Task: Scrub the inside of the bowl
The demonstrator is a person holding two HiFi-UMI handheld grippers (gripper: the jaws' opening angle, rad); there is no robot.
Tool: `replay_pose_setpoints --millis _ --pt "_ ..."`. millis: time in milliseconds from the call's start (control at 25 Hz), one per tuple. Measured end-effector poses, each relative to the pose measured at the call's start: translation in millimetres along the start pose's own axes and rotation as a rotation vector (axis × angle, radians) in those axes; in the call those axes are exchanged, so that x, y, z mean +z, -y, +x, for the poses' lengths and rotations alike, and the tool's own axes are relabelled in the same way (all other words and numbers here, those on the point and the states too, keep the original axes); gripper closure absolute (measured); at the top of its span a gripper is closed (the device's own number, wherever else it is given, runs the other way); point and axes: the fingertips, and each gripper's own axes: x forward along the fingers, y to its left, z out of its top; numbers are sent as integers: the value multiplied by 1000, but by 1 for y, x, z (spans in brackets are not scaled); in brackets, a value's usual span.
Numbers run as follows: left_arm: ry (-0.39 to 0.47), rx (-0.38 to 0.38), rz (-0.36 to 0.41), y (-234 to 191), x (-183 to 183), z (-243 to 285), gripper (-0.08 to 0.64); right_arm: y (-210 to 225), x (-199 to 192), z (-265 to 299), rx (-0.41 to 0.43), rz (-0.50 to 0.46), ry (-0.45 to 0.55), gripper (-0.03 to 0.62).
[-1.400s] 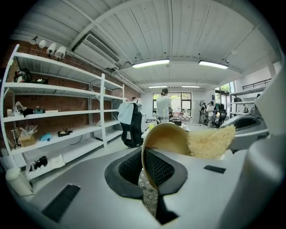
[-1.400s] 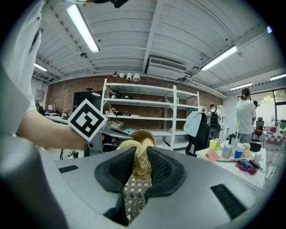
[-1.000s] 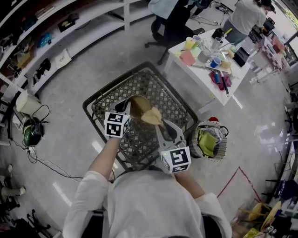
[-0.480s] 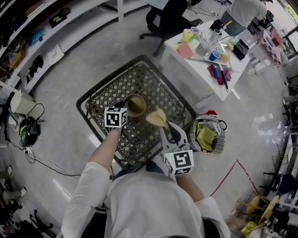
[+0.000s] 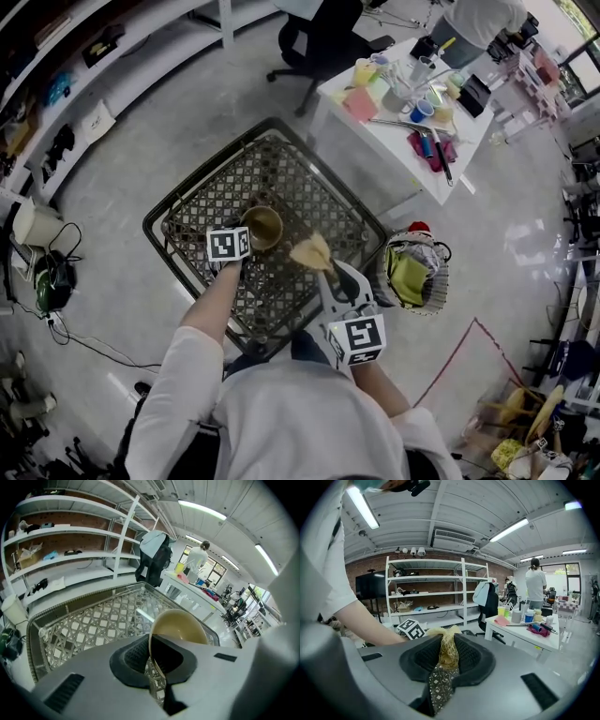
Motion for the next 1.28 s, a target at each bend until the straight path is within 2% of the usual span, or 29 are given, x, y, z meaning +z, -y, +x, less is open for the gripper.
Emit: replay_pose_setpoints --millis 560,960,1280 --pt "-182 5 -40 -8 -37 39 522 4 -21 4 -4 22 -67 502" --pt "-231 5 -53 -13 -51 49 520 1 -26 11 7 25 -80 503" --pt "-217 -31 -71 -8 -51 52 520 4 -27 12 11 26 -83 502"
